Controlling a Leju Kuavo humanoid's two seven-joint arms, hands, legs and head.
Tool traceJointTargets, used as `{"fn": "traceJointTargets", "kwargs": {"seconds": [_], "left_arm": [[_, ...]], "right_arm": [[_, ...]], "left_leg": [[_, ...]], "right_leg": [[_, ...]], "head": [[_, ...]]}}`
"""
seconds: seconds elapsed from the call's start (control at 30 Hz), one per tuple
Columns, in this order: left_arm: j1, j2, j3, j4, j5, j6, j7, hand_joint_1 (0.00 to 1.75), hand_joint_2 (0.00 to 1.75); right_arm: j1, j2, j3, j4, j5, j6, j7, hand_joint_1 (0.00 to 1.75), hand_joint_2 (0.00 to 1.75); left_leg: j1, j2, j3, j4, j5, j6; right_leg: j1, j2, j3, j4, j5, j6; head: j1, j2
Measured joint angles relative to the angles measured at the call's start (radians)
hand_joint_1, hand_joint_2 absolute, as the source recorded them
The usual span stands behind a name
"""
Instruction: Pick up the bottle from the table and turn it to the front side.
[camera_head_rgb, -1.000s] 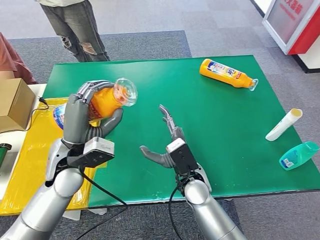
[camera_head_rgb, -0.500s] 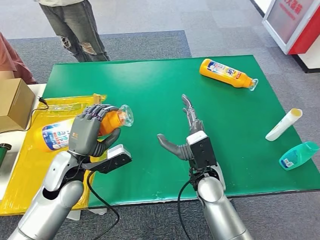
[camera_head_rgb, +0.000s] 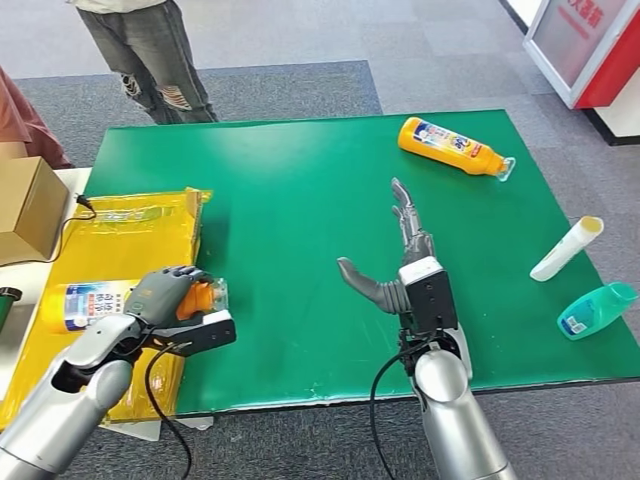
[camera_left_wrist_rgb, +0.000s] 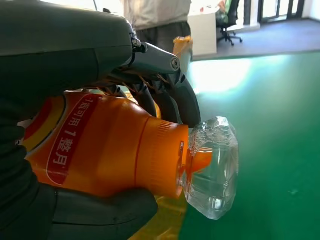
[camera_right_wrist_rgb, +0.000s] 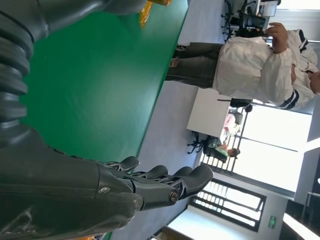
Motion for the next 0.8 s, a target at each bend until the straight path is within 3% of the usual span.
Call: {"fn": "traceJointTargets", "kwargs": {"seconds": [0.13, 0.27, 0.4, 0.57, 0.8], "left_arm": [[0.001, 0.035, 0.001, 0.019, 0.014, 0.006, 0.014, 1.75, 1.75], [0.007, 0.039, 0.011, 0.043, -0.018, 0.046, 0.05, 1.75, 1.75], [0.015, 0.027, 0.028, 0.061, -0.049, 0.078, 0.066, 0.02, 1.75], [0.042, -0.002, 0.058, 0.064, -0.103, 0.143, 0.076, 0.0, 1.75], [0.079, -0.036, 0.084, 0.048, -0.127, 0.15, 0.07, 0.0, 1.75]], "right_arm": [[0.007, -0.001, -0.01, -0.011, 0.0, -0.002, 0.0, 0.0, 1.75], [0.008, -0.001, -0.016, -0.026, 0.001, -0.004, 0.007, 0.0, 1.75], [0.008, -0.001, -0.016, -0.038, 0.003, -0.004, 0.017, 0.0, 1.75], [0.018, -0.001, -0.017, -0.045, 0.004, -0.005, 0.018, 0.0, 1.75], [0.036, -0.001, -0.024, -0.056, 0.005, -0.011, 0.014, 0.0, 1.75]], "left_leg": [[0.0, 0.0, 0.0, 0.0, 0.0, 0.0], [0.0, 0.0, 0.0, 0.0, 0.0, 0.0], [0.0, 0.0, 0.0, 0.0, 0.0, 0.0], [0.0, 0.0, 0.0, 0.0, 0.0, 0.0], [0.0, 0.0, 0.0, 0.0, 0.0, 0.0]], "right_leg": [[0.0, 0.0, 0.0, 0.0, 0.0, 0.0], [0.0, 0.0, 0.0, 0.0, 0.0, 0.0], [0.0, 0.0, 0.0, 0.0, 0.0, 0.0], [0.0, 0.0, 0.0, 0.0, 0.0, 0.0], [0.0, 0.0, 0.0, 0.0, 0.0, 0.0]], "head": [[0.0, 0.0], [0.0, 0.0], [0.0, 0.0], [0.0, 0.0], [0.0, 0.0]]}}
